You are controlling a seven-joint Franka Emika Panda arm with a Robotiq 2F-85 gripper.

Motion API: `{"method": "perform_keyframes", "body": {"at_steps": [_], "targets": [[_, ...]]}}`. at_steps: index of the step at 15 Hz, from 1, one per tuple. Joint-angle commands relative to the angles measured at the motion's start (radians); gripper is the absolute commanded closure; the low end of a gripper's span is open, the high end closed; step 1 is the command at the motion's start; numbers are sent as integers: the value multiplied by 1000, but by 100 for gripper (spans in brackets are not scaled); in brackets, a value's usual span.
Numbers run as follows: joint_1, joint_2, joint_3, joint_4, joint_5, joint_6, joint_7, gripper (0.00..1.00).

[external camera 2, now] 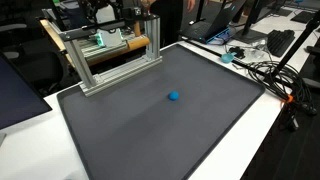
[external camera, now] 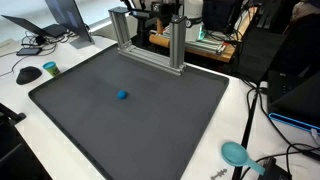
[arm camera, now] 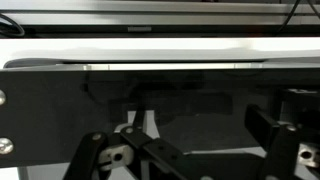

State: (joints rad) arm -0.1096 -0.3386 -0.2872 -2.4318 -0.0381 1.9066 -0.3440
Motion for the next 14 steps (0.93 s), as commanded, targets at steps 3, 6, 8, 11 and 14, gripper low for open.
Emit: {"method": "perform_keyframes", "body": {"at_steps": [3, 6, 8, 11, 14], "targets": [[-18, 2, 17, 2, 6, -3, -5, 0], [-19, -64, 40, -21, -10, -1, 23, 0], [-18, -164, 77, -61, -26, -12, 68, 0], [-16, -282, 128, -95, -9, -48, 164, 0], [8, -414, 164, -144, 64, -77, 234, 0]]}}
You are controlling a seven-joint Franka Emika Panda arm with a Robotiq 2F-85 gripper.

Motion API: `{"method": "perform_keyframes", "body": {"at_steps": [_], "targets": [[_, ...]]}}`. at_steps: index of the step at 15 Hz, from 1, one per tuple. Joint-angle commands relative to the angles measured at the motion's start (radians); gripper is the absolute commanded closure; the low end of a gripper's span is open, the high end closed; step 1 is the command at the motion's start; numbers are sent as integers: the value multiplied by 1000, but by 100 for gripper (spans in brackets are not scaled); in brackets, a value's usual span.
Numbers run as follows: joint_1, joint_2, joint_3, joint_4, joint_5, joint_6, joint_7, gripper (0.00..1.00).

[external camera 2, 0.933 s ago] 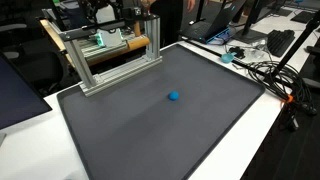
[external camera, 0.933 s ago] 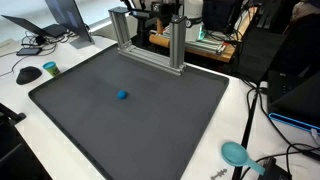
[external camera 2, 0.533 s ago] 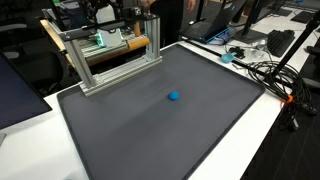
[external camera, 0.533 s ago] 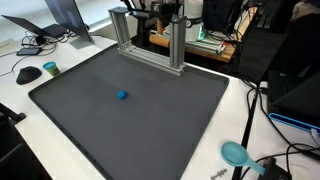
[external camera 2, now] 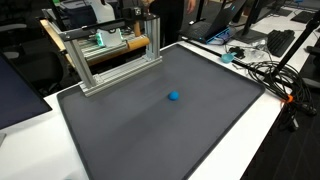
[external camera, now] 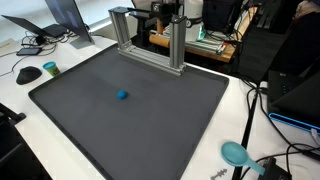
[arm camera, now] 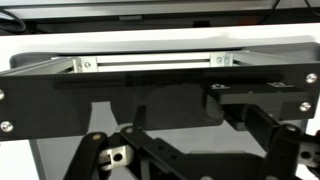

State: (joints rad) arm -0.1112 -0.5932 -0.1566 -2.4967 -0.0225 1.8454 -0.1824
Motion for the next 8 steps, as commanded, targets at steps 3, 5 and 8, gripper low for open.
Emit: {"method": "perform_keyframes", "body": {"at_steps": [3, 5, 8], "targets": [[45, -278, 130, -145, 33, 69, 133, 0], [43, -212, 106, -91, 24, 33, 119, 0], [55, -264, 129, -124, 23, 43, 135, 0]]}}
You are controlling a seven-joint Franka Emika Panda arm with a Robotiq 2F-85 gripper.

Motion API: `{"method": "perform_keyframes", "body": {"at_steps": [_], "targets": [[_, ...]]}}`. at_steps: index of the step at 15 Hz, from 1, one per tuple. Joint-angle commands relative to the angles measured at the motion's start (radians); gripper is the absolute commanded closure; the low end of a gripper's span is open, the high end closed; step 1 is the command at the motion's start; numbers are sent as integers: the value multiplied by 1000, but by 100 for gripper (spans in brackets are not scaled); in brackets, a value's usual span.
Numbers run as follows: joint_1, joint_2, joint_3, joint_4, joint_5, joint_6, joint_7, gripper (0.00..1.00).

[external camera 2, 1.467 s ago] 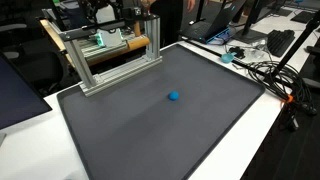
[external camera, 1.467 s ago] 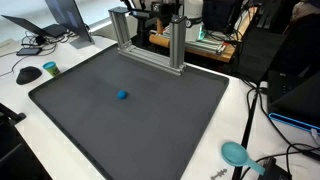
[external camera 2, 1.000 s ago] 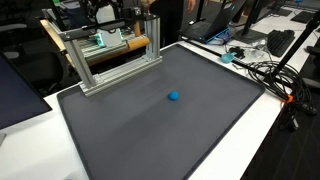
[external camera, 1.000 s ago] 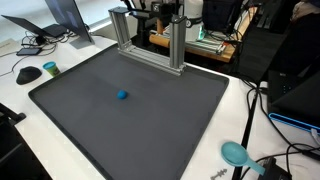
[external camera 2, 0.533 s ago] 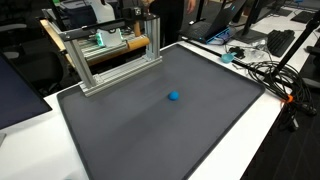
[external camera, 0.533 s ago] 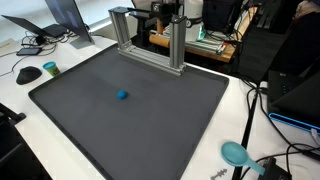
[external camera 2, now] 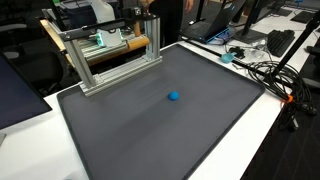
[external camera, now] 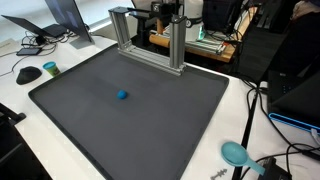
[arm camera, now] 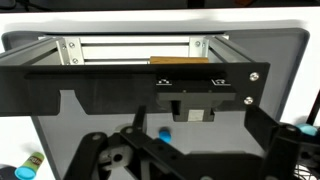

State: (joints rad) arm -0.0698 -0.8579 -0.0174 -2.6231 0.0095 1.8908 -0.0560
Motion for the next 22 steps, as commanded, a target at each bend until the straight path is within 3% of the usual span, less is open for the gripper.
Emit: {"method": "perform_keyframes", "body": {"at_steps": [1, 10, 22], "targets": [[13, -1, -12, 1, -9, -2, 8, 0], [57, 47, 117, 13, -9, 89, 145, 0], [49, 202, 122, 5, -42, 205, 183, 0]]}}
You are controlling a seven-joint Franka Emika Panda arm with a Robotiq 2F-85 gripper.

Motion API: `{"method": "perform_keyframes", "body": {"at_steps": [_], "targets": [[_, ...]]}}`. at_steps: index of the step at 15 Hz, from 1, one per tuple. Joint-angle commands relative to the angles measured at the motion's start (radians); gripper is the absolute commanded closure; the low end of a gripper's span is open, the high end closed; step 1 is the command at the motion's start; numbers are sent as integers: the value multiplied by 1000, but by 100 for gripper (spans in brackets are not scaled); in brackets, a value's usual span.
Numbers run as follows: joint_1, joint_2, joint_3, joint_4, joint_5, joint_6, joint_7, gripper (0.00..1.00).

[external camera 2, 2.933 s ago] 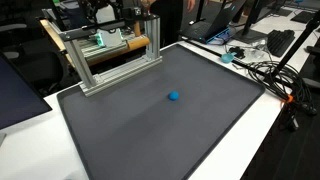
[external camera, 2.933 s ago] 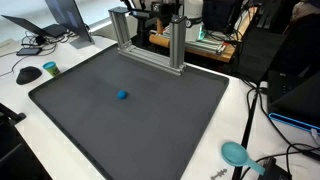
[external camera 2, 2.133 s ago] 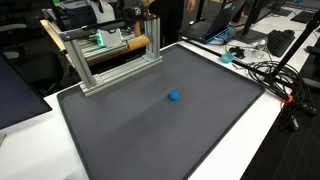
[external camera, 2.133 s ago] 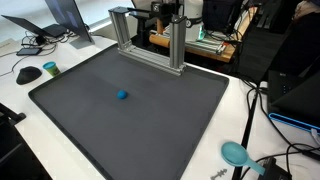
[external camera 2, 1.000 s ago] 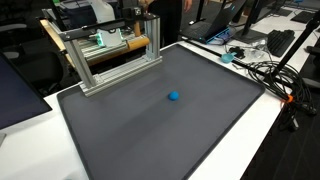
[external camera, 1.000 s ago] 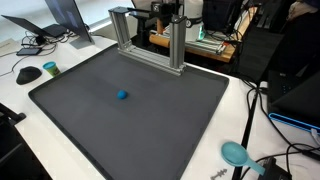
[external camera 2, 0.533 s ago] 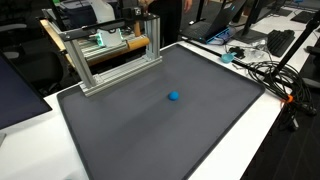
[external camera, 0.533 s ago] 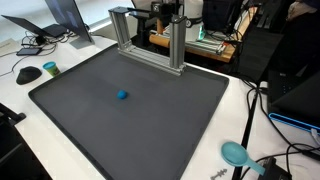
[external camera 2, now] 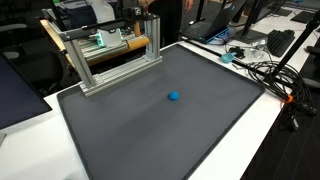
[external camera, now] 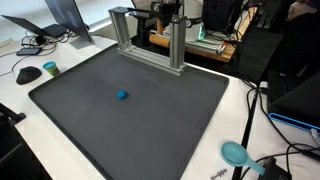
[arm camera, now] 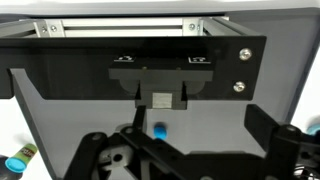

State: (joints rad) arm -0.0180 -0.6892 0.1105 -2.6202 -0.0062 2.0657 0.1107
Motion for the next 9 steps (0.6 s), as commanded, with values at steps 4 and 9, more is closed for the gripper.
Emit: {"method": "perform_keyframes", "body": {"at_steps": [4, 9], "targets": [[-18, 55, -17, -7, -55, 56, 17, 0], [-12, 73, -33, -11, -85, 49, -13, 0]]}}
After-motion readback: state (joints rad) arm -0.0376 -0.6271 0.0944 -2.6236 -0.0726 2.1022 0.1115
